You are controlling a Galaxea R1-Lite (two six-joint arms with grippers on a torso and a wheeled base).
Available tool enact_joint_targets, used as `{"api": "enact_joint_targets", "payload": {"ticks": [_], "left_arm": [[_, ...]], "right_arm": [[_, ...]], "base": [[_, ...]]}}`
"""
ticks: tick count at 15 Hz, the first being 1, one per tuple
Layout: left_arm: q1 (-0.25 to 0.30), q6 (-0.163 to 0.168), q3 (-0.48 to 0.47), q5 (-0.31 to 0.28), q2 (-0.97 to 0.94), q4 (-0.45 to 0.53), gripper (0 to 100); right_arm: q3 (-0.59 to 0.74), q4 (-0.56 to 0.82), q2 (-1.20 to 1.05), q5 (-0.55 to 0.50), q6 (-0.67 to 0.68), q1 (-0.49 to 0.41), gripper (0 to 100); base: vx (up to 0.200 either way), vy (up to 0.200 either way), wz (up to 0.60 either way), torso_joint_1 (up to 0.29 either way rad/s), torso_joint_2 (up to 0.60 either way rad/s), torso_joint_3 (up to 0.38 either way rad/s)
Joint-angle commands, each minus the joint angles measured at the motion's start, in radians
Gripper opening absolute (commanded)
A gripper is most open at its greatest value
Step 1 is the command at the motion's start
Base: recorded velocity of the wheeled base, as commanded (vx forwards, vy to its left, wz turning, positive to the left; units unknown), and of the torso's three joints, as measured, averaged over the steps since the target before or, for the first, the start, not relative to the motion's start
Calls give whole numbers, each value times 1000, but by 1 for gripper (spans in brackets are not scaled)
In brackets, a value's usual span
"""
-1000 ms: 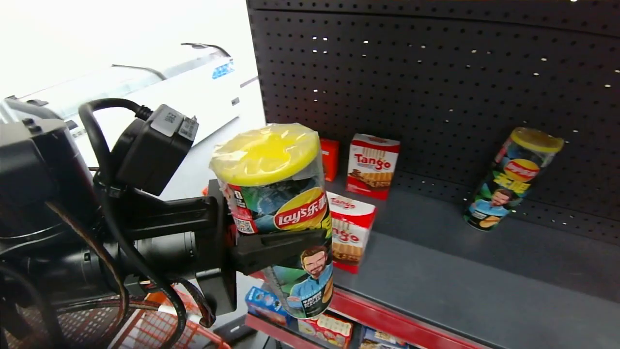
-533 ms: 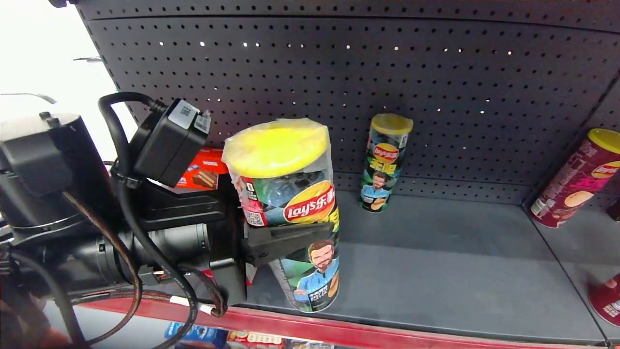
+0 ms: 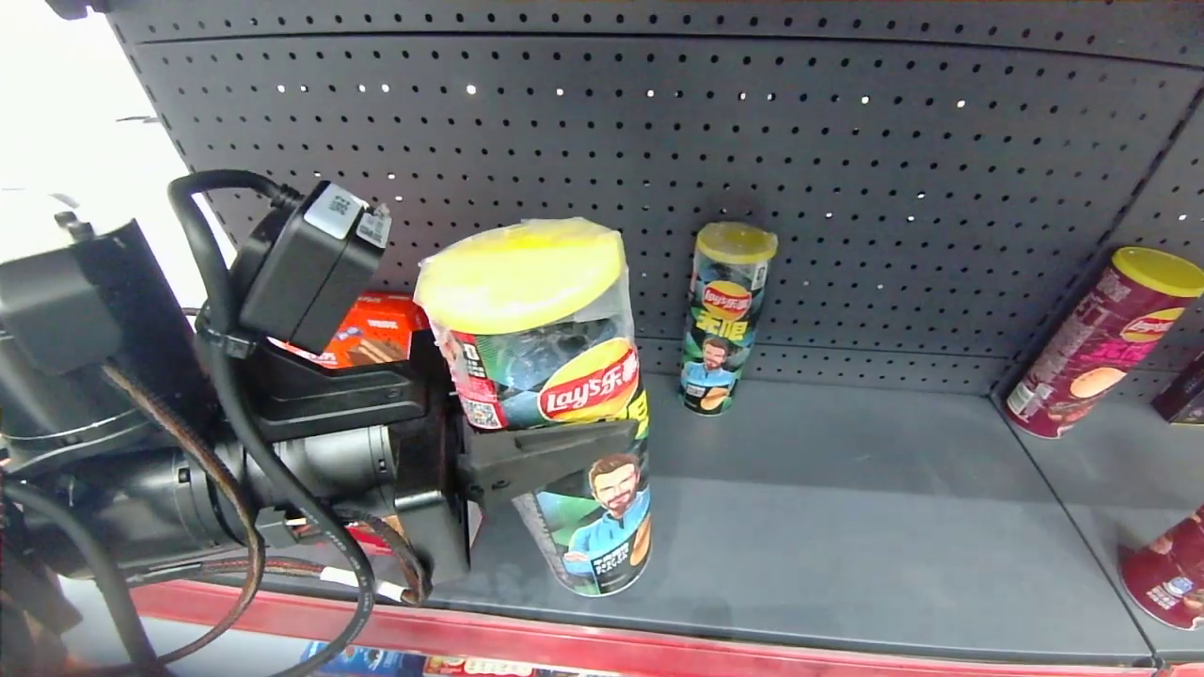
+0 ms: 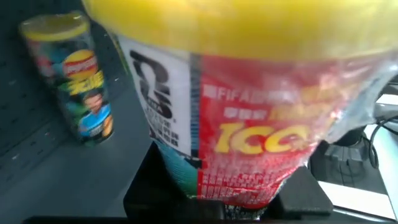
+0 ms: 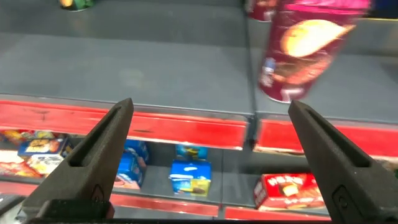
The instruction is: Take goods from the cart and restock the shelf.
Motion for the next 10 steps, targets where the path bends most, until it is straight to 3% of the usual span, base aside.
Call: {"api": "enact_joint_targets", "payload": {"ticks": [1, 4, 6, 10], "left_arm": [[2, 0, 1, 0, 3, 1, 0], [11, 0, 1, -1, 3, -1, 0], [19, -2, 1, -1, 15, -15, 0], [30, -5, 4, -1, 18, -22, 0]], "right_arm": [[0, 0, 1, 0, 0, 0, 100], [0, 0, 1, 0, 0, 0, 100], [0, 0, 1, 0, 0, 0, 100], [0, 0, 1, 0, 0, 0, 100]], "base": [[0, 0, 0, 0, 0, 0], [0, 0, 0, 0, 0, 0], [0, 0, -600, 12, 2, 5], [0, 0, 0, 0, 0, 0]]}}
